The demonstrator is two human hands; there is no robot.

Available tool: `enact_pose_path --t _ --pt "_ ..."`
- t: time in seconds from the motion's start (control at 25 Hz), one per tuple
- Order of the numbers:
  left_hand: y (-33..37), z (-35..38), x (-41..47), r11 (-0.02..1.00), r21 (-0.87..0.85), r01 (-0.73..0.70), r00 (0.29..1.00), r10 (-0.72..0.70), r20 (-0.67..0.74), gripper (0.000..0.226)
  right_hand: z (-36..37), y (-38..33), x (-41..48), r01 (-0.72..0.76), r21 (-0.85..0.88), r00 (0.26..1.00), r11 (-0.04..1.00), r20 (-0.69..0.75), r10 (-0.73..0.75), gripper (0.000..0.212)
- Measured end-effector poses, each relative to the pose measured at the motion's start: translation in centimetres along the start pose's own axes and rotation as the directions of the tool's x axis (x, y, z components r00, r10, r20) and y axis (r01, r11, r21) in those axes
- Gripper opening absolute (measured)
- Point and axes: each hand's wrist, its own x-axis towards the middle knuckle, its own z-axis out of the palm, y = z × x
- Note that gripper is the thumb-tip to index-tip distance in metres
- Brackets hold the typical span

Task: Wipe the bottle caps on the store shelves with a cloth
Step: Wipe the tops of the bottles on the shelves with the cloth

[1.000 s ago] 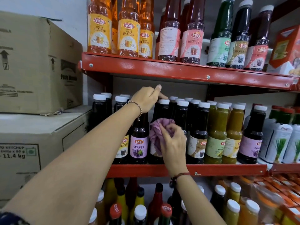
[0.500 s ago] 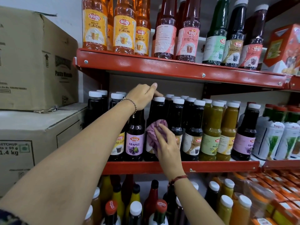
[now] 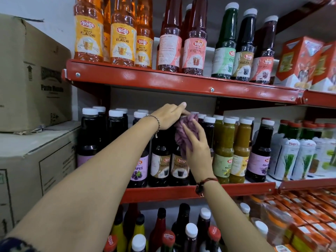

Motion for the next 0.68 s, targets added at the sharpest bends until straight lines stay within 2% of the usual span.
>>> enact_pose_path --t 0.28,0.52,0.68 --pt "-0.4 0.4 -0.1 0.997 -0.075 -0.019 0.998 0.014 -0.063 0.064 2.1 1.7 -8.5 -0.038 -0.051 0.996 0.998 0.082 0.042 0.05" --pt "0.0 0.6 -0.2 0.999 -0.052 0.003 0.993 -0.009 -0.114 0.059 1.1 0.5 -0.6 0.016 -0.096 1.0 0.995 0.016 -0.015 0.04" --pt "-0.1 0.6 -0.2 0.999 -0.043 -0.001 0.994 -0.004 -0.112 0.06 2.0 0.6 -2.1 0.007 -0.147 1.0 0.989 -0.006 -0.008 0.041"
